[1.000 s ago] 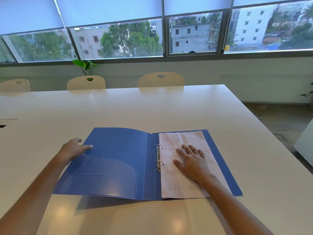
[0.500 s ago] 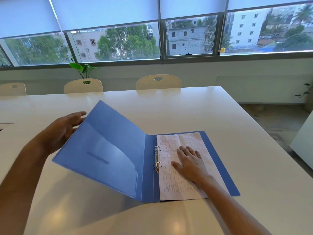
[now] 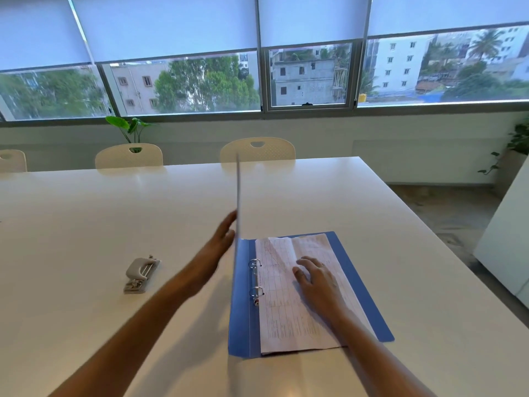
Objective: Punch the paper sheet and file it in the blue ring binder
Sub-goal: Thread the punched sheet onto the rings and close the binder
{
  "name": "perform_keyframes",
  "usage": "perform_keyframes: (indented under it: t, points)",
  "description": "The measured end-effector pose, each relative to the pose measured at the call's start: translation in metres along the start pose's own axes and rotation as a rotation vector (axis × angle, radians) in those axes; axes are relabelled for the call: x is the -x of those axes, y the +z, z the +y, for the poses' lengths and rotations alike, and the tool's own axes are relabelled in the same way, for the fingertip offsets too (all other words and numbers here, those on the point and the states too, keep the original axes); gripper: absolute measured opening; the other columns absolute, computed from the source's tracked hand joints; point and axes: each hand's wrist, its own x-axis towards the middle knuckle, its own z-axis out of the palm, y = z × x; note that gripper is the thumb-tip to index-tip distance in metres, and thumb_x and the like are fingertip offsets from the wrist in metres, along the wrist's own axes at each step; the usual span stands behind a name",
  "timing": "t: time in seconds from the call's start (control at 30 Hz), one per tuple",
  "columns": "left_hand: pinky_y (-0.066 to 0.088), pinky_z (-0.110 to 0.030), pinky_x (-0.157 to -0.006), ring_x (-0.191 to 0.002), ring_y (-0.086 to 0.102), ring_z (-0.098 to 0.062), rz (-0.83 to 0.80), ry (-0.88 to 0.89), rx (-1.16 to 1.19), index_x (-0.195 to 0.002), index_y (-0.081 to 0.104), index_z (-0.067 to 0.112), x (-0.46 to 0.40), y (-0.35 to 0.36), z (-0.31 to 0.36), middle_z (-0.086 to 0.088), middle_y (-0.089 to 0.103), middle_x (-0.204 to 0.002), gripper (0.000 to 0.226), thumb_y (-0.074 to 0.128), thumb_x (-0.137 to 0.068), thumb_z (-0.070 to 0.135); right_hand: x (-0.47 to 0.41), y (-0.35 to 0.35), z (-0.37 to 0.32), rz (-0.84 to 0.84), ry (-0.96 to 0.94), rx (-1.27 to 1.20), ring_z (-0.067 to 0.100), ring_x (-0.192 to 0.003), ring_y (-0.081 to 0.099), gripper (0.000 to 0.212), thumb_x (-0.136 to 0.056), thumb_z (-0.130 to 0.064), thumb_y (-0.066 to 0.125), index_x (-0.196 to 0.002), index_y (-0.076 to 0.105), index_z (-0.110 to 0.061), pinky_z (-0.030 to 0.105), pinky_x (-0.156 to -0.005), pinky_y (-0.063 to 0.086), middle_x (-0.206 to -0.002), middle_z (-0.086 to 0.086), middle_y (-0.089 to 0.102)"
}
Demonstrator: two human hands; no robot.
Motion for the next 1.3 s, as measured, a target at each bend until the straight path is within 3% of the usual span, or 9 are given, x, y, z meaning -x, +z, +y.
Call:
perform_keyframes:
  t: [0.07,0.2,0.33,0.4,0.47,0.57,0.7,0.87,1.3]
  points:
    - [0.02,-0.032,-0.117,-0.142,0.023,-0.006,-0.021,0.003,-0.136,-0.145,0.021,0.044,-0.005,0.014,-0.015,0.014,0.02,-0.157,0.096,0.042,-0.063,0.09,-0.002,-0.006,0.0,0.035,0.016,-0.11,0.016,-0.12,0.054,0.036,-0.097,-0.041,0.047,-0.122,0.061,-0.021,0.029,-0.098,0.043,-0.131,-0.002,0.059]
    - [0.016,-0.044,-0.12,-0.145,0.016,-0.01,0.031,0.067,-0.373,-0.141,0.017,0.049,-0.019,0.042,-0.034,0.012,0.019,-0.157,0.083,0.027,-0.069,0.09,-0.003,-0.026,0.0,0.05,0.122,-0.549,0.013,-0.113,0.061,0.054,-0.09,-0.06,0.042,-0.118,0.066,-0.02,0.035,-0.096,0.048,-0.118,-0.004,0.067]
    - [0.01,-0.049,-0.119,-0.148,0.004,-0.016,0.052,0.007,-0.574,-0.145,0.015,0.047,-0.027,0.061,-0.053,0.015,0.015,-0.159,0.082,0.022,-0.073,0.086,-0.01,-0.057,-0.008,0.206,0.232,-1.005,0.008,-0.088,0.066,0.037,-0.099,-0.029,0.048,-0.104,0.068,0.002,0.039,-0.084,0.049,-0.099,0.013,0.073]
    - [0.009,-0.05,-0.119,-0.148,0.002,-0.017,0.035,-0.013,-0.65,-0.147,0.016,0.044,-0.029,0.07,-0.058,0.016,0.013,-0.159,0.075,0.026,-0.081,0.078,-0.016,-0.079,-0.001,0.144,0.303,-1.151,0.011,-0.061,0.063,0.052,-0.085,-0.057,0.056,-0.084,0.075,-0.009,0.031,-0.066,0.045,-0.073,0.011,0.074]
    - [0.009,-0.05,-0.118,-0.148,0.001,-0.017,0.013,-0.038,-0.713,-0.149,0.018,0.04,-0.03,0.076,-0.062,0.015,0.011,-0.16,0.071,0.031,-0.087,0.071,-0.024,-0.1,0.006,0.019,0.321,-1.242,0.016,-0.065,0.068,0.053,-0.08,-0.066,0.051,-0.088,0.075,-0.019,0.031,-0.062,0.049,-0.075,0.002,0.073]
    - [0.007,-0.051,-0.118,-0.148,-0.001,-0.017,0.0,-0.063,-0.786,-0.15,0.019,0.034,-0.03,0.086,-0.065,0.013,0.01,-0.16,0.073,0.033,-0.088,0.07,-0.029,-0.125,0.019,-0.023,0.341,-1.063,0.025,-0.097,0.066,0.064,-0.083,-0.07,0.04,-0.114,0.063,-0.018,0.04,-0.082,0.051,-0.107,0.004,0.07]
    - [0.005,-0.052,-0.118,-0.148,0.001,-0.018,-0.024,-0.089,-0.852,-0.15,0.019,0.032,-0.032,0.092,-0.063,0.012,0.01,-0.16,0.075,0.032,-0.087,0.071,-0.024,-0.139,0.025,-0.052,0.286,-0.735,0.021,-0.105,0.065,0.093,-0.043,-0.088,0.062,-0.11,0.065,-0.023,0.039,-0.095,0.046,-0.112,-0.001,0.07]
    - [0.001,-0.052,-0.118,-0.148,-0.001,-0.02,-0.088,-0.112,-0.945,-0.15,0.02,0.03,-0.031,0.096,-0.063,0.011,0.011,-0.16,0.074,0.032,-0.089,0.068,-0.017,-0.123,0.035,-0.092,0.288,-0.294,0.024,-0.119,0.056,0.066,-0.081,-0.051,0.067,-0.132,0.054,-0.012,0.033,-0.094,0.042,-0.131,0.007,0.06]
    - [-0.002,-0.057,-0.116,-0.148,-0.004,-0.026,-0.2,-0.121,-1.203,-0.151,0.016,0.026,-0.036,0.099,-0.068,0.006,0.008,-0.161,0.076,0.026,-0.089,0.069,0.016,-0.07,0.036,-0.18,0.261,0.286,0.024,-0.137,0.03,0.068,-0.083,-0.056,0.059,-0.138,0.043,-0.018,0.035,-0.109,0.03,-0.15,0.002,0.035]
